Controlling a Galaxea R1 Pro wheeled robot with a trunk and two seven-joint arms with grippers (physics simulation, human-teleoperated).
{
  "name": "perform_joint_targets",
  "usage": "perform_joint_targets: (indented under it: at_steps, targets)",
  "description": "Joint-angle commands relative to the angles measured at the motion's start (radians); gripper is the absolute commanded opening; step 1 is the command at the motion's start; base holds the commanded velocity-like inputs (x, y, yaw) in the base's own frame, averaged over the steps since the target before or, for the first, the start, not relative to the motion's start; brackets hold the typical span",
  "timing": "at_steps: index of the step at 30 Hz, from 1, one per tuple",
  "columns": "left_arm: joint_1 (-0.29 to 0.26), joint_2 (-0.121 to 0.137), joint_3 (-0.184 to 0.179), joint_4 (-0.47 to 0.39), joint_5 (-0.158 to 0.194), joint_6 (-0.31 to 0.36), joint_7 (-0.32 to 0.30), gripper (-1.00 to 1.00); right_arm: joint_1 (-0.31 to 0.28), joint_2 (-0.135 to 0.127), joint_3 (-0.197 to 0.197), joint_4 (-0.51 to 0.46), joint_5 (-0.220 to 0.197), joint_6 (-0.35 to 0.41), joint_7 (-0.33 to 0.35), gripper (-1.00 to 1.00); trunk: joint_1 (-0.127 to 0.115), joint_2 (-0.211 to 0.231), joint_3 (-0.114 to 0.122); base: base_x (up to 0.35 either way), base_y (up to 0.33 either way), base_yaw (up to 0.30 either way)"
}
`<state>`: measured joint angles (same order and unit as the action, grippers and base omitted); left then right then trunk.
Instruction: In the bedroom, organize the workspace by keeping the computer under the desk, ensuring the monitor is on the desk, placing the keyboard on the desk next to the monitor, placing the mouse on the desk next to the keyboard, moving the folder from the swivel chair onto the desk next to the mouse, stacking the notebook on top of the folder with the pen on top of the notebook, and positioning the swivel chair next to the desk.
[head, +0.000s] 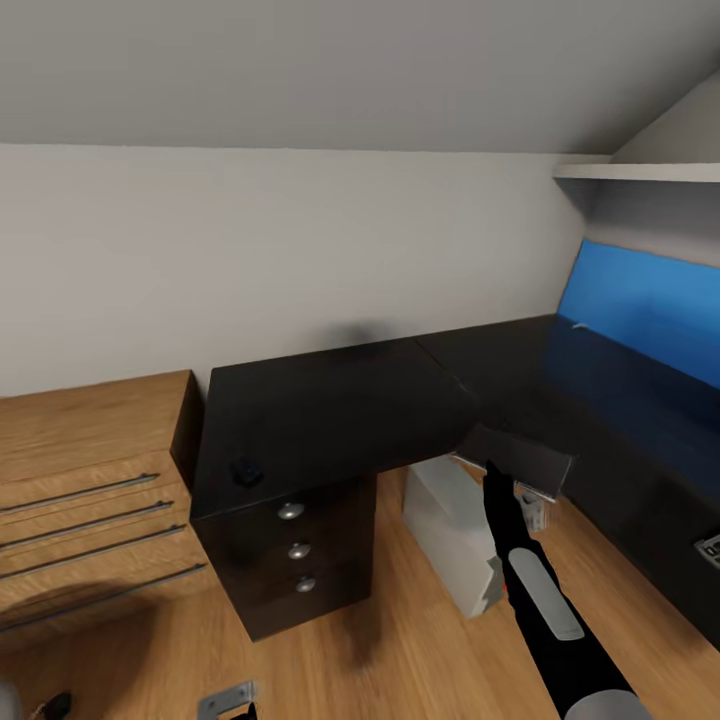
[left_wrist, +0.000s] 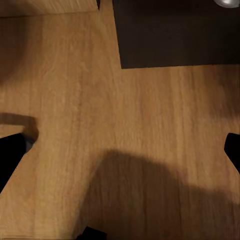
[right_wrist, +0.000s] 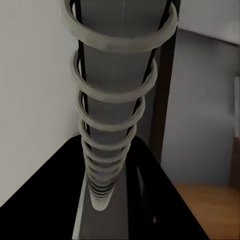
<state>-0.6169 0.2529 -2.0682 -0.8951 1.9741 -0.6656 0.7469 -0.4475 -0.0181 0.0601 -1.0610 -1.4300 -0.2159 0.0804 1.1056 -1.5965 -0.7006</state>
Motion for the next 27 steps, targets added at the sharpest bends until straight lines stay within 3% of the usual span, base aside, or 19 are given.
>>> perform_joint_targets:
  at_steps: [1, 9, 17, 19, 22, 25, 27]
  targets:
    - [-0.002, -0.001, -0.005, 0.000, 0.003, -0.003, 0.003, 1.00, 0.000, -0.001, 0.007, 0.001, -0.010, -0.007, 0.001, -1.00, 0.000, -0.001, -0.001, 0.000, 0.000, 0.226]
    - [0.000, -0.001, -0.006, 0.004, 0.007, -0.003, 0.003, 1.00, 0.000, -0.002, 0.055, 0.000, -0.007, -0.006, -0.002, -1.00, 0.000, -0.001, -0.001, 0.000, 0.000, 0.239]
    - [0.000, -0.003, -0.008, 0.004, 0.007, -0.001, 0.003, 1.00, 0.000, -0.003, 0.074, -0.005, 0.000, -0.006, 0.004, -1.00, 0.000, -0.001, -0.001, 0.000, 0.000, 0.238]
    - [0.000, -0.013, -0.020, 0.004, 0.007, 0.000, 0.003, 1.00, 0.001, -0.005, 0.108, -0.010, 0.002, -0.006, 0.005, -1.00, 0.000, -0.001, -0.001, 0.000, 0.000, 0.185]
    - [-0.001, -0.026, -0.040, 0.004, 0.007, 0.000, 0.003, 1.00, 0.001, -0.009, 0.190, -0.020, 0.017, -0.009, 0.005, -1.00, 0.000, -0.001, -0.001, 0.000, 0.000, 0.079]
    - [0.000, -0.029, -0.044, 0.004, 0.008, 0.000, 0.003, 1.00, 0.001, -0.011, 0.211, -0.022, 0.027, -0.010, 0.006, -1.00, 0.000, -0.001, -0.001, 0.000, 0.000, 0.025]
    - [0.000, -0.031, -0.048, 0.004, 0.008, 0.000, 0.003, 1.00, 0.002, -0.031, 0.230, -0.026, 0.040, -0.007, 0.010, -1.00, 0.000, -0.001, -0.001, 0.000, 0.000, 0.007]
